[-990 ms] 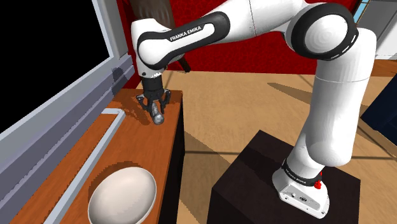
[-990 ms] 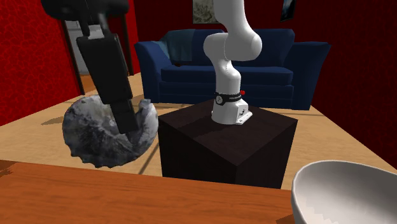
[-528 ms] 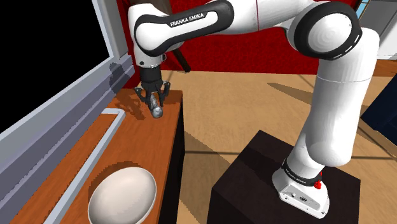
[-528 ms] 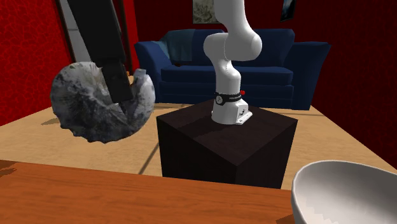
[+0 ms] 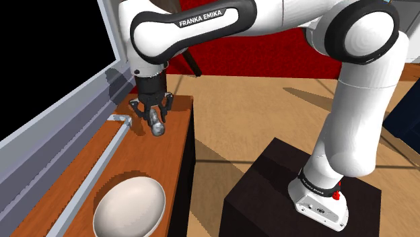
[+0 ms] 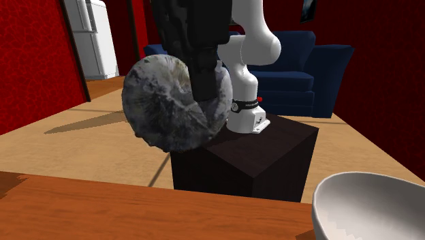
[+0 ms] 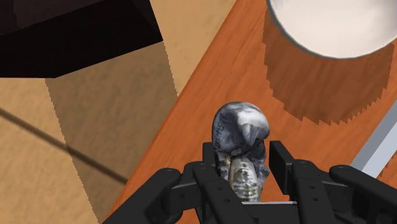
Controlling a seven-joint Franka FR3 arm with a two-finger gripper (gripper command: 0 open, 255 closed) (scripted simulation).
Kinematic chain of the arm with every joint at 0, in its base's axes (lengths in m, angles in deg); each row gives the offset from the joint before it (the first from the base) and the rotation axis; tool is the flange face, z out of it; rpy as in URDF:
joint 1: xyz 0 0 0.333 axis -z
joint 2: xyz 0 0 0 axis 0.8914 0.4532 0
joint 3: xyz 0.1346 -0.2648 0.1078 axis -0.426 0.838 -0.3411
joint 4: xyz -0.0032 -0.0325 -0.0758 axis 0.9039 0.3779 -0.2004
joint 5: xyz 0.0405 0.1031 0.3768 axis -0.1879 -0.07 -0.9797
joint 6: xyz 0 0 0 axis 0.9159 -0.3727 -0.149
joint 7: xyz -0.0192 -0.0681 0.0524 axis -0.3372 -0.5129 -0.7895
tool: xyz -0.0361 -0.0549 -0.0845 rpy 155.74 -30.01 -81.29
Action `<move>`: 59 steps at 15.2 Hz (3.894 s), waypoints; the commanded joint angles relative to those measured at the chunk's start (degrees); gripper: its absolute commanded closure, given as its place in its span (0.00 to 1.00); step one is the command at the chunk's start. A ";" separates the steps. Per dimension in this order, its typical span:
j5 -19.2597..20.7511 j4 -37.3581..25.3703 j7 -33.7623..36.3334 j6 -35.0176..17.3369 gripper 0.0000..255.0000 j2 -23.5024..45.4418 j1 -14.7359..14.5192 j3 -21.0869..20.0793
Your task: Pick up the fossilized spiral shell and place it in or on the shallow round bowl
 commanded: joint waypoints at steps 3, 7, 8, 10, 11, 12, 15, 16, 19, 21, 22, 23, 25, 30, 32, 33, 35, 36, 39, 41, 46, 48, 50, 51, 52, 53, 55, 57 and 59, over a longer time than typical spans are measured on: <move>0.17 0.24 5.15 -0.66 1.00 -0.12 -3.08 -2.00; 0.71 -0.81 10.39 -0.85 1.00 0.64 -6.31 -3.96; 0.91 -1.26 11.72 -0.85 1.00 0.97 -7.17 -4.42; 1.41 -2.37 14.42 -0.78 1.00 1.81 -8.93 -5.31; 1.70 -3.04 15.78 -0.71 1.00 2.32 -9.84 -5.74; 2.02 -3.79 17.14 -0.61 1.00 2.88 -10.76 -6.16; 3.18 -6.54 21.27 -0.15 1.00 4.94 -13.67 -7.34; 3.63 -7.62 22.65 0.07 1.00 5.75 -14.69 -7.71; 4.13 -7.41 23.93 -1.16 1.00 6.73 -15.75 -7.94; 4.19 -6.08 23.85 -2.63 1.00 6.88 -15.70 -7.89; 4.22 -5.44 23.81 -3.35 1.00 6.98 -15.69 -7.86; 4.26 -4.81 23.77 -4.08 1.00 7.09 -15.67 -7.83; 4.36 -3.62 23.71 -5.51 1.00 7.35 -15.66 -7.77; 4.70 -0.91 23.62 -9.01 1.00 8.22 -15.69 -7.58; 4.87 0.06 23.61 -10.38 1.00 8.65 -15.72 -7.50; 4.96 0.53 23.61 -11.06 1.00 8.89 -15.75 -7.45; 4.98 0.64 23.61 -11.21 1.00 8.94 -15.75 -7.44; 4.98 0.63 23.61 -11.21 1.00 8.94 -15.75 -7.44; 4.98 0.63 23.61 -11.21 1.00 8.94 -15.75 -7.44; 4.98 0.63 23.61 -11.21 1.00 8.94 -15.75 -7.44; 4.98 0.63 23.61 -11.21 0.00 8.94 -15.75 -7.44; 4.74 -0.53 23.45 -9.51 0.00 8.36 -15.58 -7.51; 4.34 -3.14 23.20 -6.01 0.00 7.43 -15.31 -7.61; 4.22 -4.28 23.13 -4.60 0.00 7.14 -15.23 -7.64; 4.21 -4.26 23.12 -4.61 0.00 7.13 -15.22 -7.64; 4.22 -4.28 23.13 -4.60 0.00 7.14 -15.23 -7.64; 4.22 -4.28 23.13 -4.60 0.00 7.14 -15.23 -7.64; 4.22 -4.28 23.13 -4.60 0.00 7.14 -15.23 -7.64; 4.22 -4.27 23.13 -4.62 0.00 7.14 -15.23 -7.64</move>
